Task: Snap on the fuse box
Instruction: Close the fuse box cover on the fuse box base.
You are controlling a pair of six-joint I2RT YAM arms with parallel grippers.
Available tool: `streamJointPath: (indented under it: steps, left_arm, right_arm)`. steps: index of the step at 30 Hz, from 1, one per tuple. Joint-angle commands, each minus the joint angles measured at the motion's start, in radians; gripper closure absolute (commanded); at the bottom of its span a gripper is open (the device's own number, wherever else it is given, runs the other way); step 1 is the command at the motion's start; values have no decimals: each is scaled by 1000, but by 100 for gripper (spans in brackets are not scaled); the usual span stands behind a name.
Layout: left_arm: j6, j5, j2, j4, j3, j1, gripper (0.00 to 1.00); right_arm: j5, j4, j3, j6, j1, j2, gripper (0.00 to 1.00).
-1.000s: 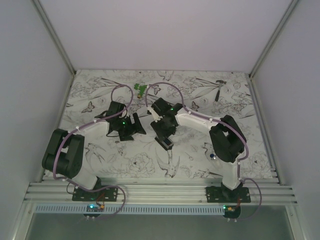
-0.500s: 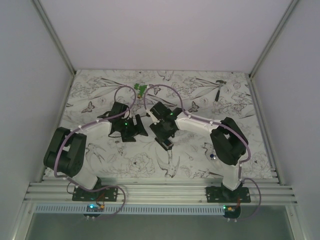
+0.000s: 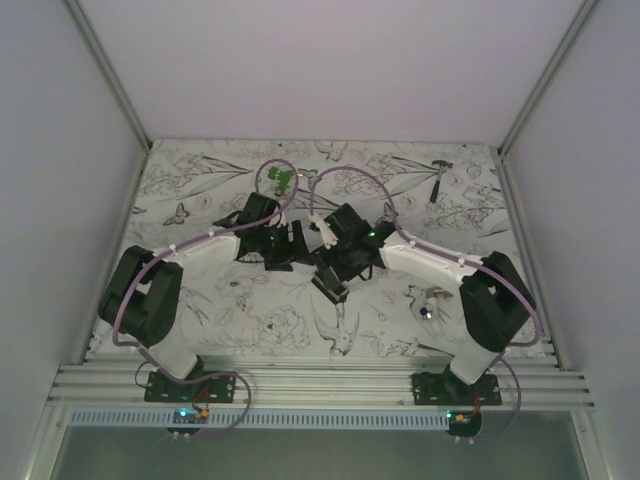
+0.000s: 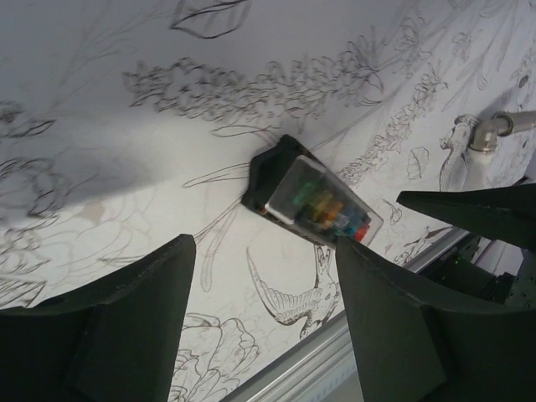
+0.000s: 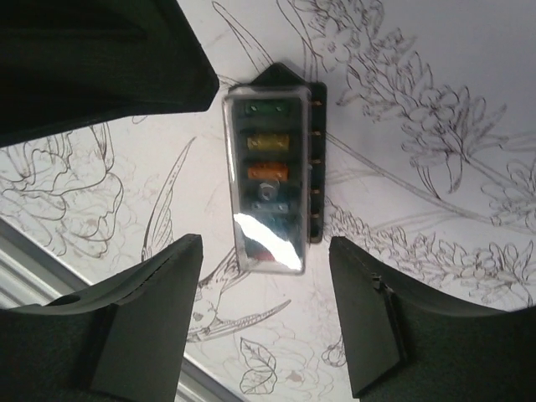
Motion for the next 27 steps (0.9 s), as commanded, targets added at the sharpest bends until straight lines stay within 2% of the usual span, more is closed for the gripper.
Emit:
streamJointPath:
  steps: [1, 10, 15, 22, 25, 27]
  left_arm:
    - [66, -18, 39, -19, 65, -48, 31]
    - [97, 2, 125, -66, 143, -91, 44]
    - [91, 27, 164, -74, 149, -102, 53]
    - [69, 46, 217, -75, 124, -110, 66]
    - [63, 32, 204, -74, 103, -107, 67]
    - [61, 7, 171, -75, 92, -100, 62]
  right_arm:
    - [-99, 78, -82, 43, -55, -79, 35]
    - [-159, 141, -166, 61, -102, -76, 56]
    - [-179, 145, -186, 64, -103, -36, 64]
    - [-196, 140, -198, 70, -104, 10, 70]
    - [-169, 150, -196, 69, -104, -12, 70]
    - [-122, 172, -198, 71, -113, -54, 65]
